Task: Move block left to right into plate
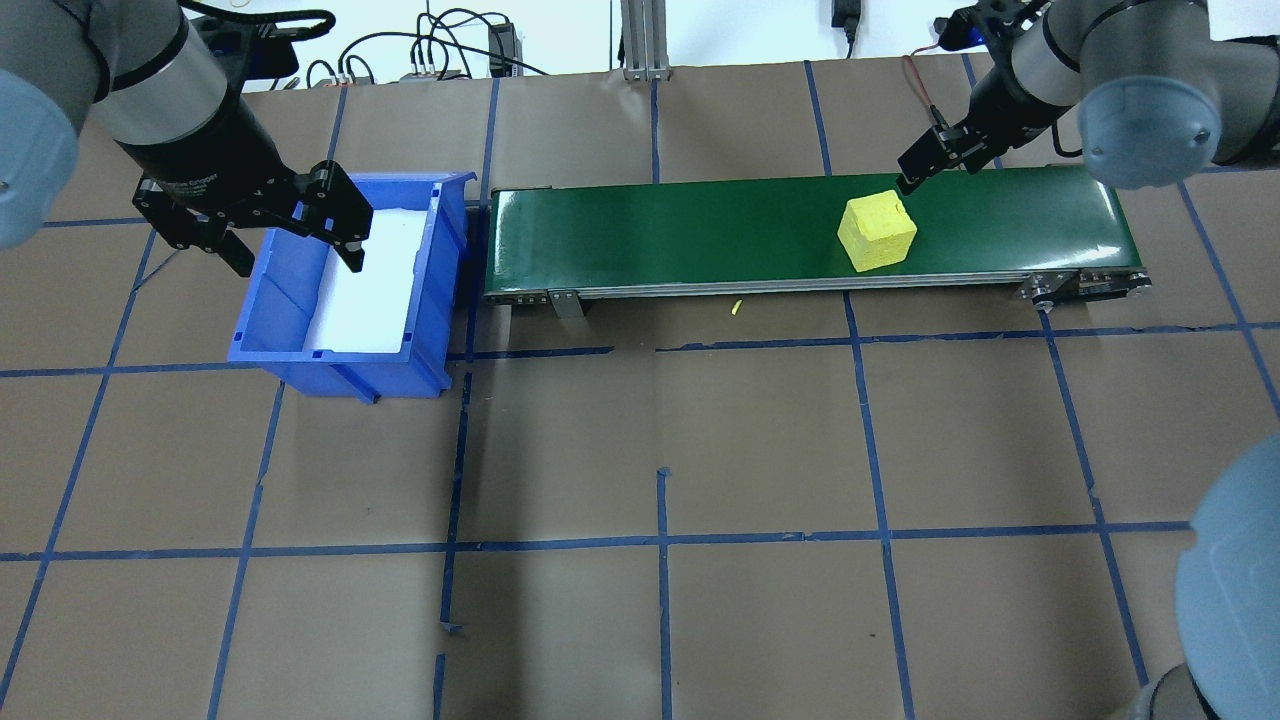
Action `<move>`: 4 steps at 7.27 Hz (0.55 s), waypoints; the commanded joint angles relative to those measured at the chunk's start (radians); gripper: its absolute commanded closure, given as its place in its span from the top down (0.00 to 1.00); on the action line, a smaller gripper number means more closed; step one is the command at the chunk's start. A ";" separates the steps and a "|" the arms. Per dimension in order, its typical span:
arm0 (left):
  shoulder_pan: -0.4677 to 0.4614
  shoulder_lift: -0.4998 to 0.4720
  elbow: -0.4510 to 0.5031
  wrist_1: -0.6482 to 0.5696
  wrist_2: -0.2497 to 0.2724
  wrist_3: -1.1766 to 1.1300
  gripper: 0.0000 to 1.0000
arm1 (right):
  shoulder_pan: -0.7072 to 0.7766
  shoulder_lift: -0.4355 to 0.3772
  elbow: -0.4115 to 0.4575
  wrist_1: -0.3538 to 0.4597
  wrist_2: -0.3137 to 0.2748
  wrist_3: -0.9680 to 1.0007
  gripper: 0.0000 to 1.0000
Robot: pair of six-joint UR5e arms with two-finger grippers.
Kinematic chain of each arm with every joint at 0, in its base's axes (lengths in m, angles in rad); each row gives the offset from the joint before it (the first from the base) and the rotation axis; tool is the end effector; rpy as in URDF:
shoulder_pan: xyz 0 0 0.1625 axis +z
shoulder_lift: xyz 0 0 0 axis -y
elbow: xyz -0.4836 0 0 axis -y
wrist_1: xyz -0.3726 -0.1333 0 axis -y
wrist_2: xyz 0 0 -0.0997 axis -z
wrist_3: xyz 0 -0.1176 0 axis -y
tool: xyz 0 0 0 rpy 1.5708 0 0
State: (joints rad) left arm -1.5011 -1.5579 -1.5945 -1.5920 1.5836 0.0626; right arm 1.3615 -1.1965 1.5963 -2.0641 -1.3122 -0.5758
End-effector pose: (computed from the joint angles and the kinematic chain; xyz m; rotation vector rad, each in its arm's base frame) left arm -0.0993 -0.4703 0.5213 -0.0108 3.1305 0.0513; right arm 0.0289 -0.6501 0.3637 -0.5507 2.8738 -0.2720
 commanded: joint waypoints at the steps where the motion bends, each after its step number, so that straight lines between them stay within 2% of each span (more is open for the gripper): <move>1: 0.002 -0.001 0.001 -0.002 -0.005 -0.007 1.00 | 0.001 0.034 0.007 -0.004 0.034 -0.001 0.99; 4: -0.001 -0.001 -0.009 -0.002 -0.013 -0.017 1.00 | -0.013 0.069 0.027 -0.005 0.039 -0.003 1.00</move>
State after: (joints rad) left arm -1.5007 -1.5586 -1.5987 -1.5938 1.5729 0.0473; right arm 1.3532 -1.1386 1.6176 -2.0688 -1.2722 -0.5780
